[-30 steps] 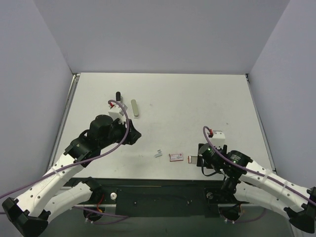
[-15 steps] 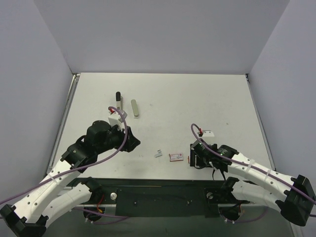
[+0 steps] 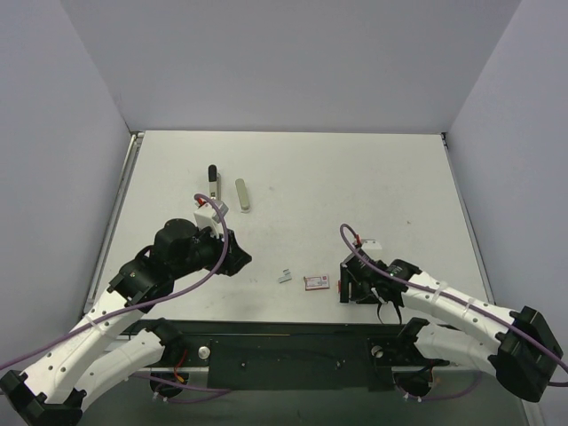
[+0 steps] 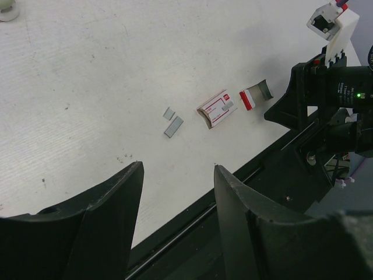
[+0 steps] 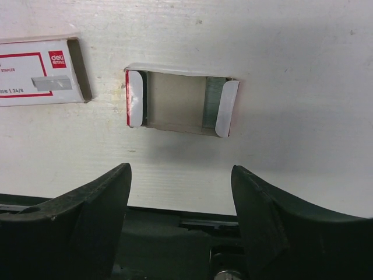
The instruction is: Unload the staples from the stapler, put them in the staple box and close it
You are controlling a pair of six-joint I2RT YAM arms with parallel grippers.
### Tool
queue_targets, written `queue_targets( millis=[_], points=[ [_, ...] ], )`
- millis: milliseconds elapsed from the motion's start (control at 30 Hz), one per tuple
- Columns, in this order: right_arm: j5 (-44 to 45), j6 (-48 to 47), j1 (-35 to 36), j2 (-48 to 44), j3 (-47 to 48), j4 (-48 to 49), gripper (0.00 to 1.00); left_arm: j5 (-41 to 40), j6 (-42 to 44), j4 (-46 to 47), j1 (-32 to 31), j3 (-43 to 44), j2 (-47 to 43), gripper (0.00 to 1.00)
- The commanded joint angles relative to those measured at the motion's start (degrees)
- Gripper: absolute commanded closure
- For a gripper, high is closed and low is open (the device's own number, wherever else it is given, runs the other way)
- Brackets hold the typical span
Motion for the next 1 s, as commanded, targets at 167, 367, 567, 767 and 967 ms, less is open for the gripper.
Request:
queue_targets(
  millis=[167,367,567,767,967],
  points=[
    [-0.2,0.7,-1.6,4.1,-1.1,0.8,0.33,1.0,1.2,0.4,-0.1,0.1,-0.2,0.39],
    [-2.2,-0.8,-3.6,6.2,-1.8,3.4,0.28,1.0,1.3,0.3,0.2,0.1,-0.1,0.39],
    [-3.8,-2.6,-5.0,8.0,-2.2,6.6,0.25,1.7,1.4,0.6,1.1,0.1,0.2,0.39],
    [-4.1,-3.7,-5.7,10.8,-1.9,8.8,0.24,2.4,1.4,0.8,2.0,-0.1,0.6,0.39],
    [-4.6,-5.0,-5.9,13.4,-0.4,10.2,0.24,3.0,1.5,1.1,2.7,-0.2,0.7,0.39]
  ],
)
